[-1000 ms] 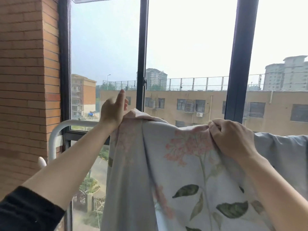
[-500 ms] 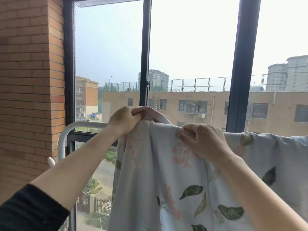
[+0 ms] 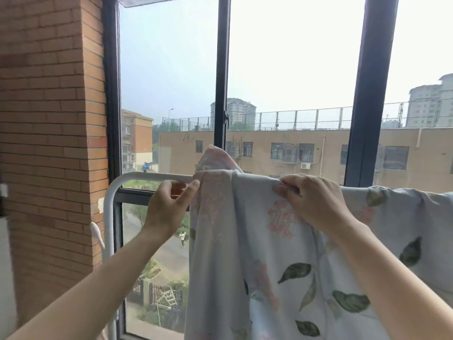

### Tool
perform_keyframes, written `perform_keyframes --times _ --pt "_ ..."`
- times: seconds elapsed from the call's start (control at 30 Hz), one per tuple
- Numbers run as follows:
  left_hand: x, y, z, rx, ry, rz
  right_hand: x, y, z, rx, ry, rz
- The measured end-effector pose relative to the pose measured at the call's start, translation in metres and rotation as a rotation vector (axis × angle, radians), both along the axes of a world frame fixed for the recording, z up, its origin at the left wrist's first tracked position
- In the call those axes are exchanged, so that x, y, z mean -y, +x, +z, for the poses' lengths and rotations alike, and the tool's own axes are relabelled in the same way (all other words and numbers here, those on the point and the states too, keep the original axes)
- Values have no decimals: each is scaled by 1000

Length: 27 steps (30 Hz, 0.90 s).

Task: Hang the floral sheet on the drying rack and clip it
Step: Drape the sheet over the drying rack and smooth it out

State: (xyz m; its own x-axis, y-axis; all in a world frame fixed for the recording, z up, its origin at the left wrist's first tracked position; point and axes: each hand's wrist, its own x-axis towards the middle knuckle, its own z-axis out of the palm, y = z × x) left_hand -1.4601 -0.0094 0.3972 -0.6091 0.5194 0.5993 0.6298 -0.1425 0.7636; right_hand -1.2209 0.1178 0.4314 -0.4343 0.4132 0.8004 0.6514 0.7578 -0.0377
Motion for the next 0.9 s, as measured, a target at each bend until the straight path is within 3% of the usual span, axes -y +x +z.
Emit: perform_keyframes --times 0.07,0.13,0.23,0.33,0.43,0.53,0.6,0.77,0.9 --pt "1 6 -9 138 -163 -185 0 -5 0 10 6 -7" --pt "-4 16 -14 222 -186 -329 1 -7 -1 13 11 -7" --pt "-7 28 -6 374 -88 -384 2 -3 0 7 1 -8" --pt "-8 21 32 390 106 -386 2 3 2 17 -12 -3" --pt "-21 0 77 187 158 -175 4 7 3 3 -37 10" --pt "-46 -26 93 -168 -398 122 1 13 4 -3 -50 -32" --pt "-54 -35 88 -295 -631 177 -2 16 3 7 -43 -68" --pt "-54 -27 78 -394 -560 233 -4 24 5 6 -55 -123" --pt "-43 -14 55 -379 -251 329 -2 26 5 30 -64 -116"
